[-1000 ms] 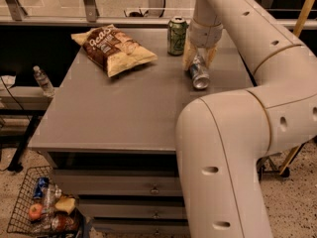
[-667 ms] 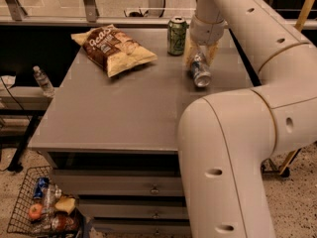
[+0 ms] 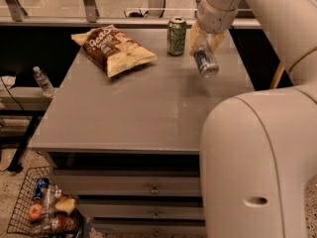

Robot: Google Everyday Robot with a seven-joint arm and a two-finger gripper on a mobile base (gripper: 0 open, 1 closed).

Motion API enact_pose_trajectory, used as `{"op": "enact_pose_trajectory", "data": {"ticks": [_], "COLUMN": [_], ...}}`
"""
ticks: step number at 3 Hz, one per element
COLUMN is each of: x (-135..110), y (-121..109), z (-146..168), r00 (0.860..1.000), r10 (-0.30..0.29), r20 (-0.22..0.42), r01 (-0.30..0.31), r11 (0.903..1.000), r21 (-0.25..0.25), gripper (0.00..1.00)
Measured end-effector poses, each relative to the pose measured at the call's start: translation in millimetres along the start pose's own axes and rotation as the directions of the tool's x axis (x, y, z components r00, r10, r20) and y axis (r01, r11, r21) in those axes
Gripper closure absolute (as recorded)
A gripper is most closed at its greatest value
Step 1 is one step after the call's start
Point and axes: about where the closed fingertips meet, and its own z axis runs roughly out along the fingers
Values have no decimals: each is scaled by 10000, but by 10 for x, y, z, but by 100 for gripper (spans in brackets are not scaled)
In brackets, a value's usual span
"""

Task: Place redbull can upright

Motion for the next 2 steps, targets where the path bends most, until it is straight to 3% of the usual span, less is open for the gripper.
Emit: {"op": "enact_pose_trajectory", "data": {"ticks": [1, 2], "x": [185, 364], "y": [194, 369], "z": [-453, -618], "r00": [9581, 8866], "r10": [-1949, -2614], "r20": [2099, 3816], "r01": [2193, 3534], "r11": [9706, 9151], "r21": [-995, -1943], "gripper": [100, 100]}}
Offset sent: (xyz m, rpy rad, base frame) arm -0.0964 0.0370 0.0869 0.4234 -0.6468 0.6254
